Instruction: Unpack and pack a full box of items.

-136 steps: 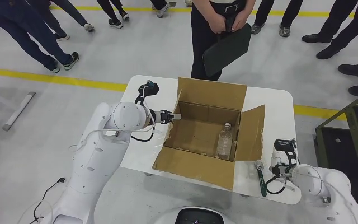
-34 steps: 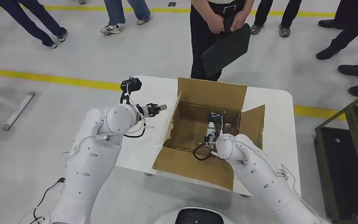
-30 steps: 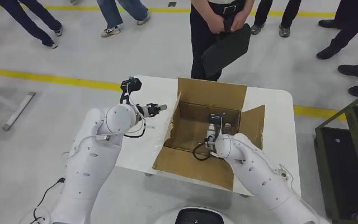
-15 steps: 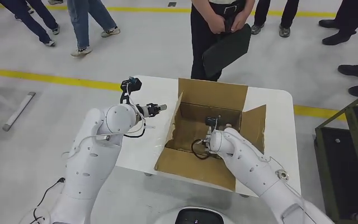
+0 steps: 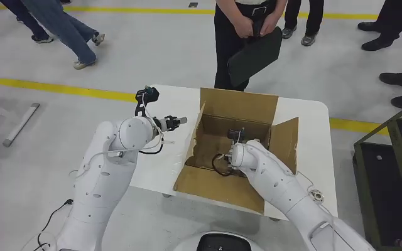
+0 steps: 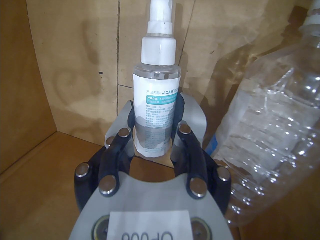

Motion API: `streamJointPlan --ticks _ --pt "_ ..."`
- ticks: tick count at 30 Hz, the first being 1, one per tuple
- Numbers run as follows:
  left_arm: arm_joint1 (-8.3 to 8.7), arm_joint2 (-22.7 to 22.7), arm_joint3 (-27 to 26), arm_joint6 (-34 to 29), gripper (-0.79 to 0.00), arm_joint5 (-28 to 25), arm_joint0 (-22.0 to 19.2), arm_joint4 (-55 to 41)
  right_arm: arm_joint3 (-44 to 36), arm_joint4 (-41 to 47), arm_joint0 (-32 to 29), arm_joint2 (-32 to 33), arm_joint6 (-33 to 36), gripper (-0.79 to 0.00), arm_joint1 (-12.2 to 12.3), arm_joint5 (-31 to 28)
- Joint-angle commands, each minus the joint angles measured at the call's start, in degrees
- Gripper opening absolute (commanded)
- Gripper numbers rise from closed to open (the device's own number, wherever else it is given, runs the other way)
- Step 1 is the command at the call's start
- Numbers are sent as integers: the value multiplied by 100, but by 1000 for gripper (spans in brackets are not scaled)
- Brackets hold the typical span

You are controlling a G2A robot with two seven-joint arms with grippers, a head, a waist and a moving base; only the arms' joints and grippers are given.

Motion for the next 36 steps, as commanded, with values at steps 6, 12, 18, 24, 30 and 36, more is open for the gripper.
streamJointPlan --ticks 6,12,18,24,30,36 --pt "0 0 0 0 0 0 0 0 -52 -85 -25 78 17 -203 -11 5" --pt "0 0 0 0 0 0 0 0 -347 -237 -136 264 42 0 53 37" --pt "0 0 0 0 0 0 0 0 -1563 -612 -552 744 77 0 278 -1" --pt "0 0 0 0 0 0 0 0 -3713 -1182 -1666 1698 -104 -557 646 -479" --pt "0 0 0 0 0 0 0 0 -5613 -1268 -3098 2990 -598 -785 926 -1334" --pt "0 0 0 0 0 0 0 0 -6700 -513 -4262 4304 -995 -785 1050 -2105"
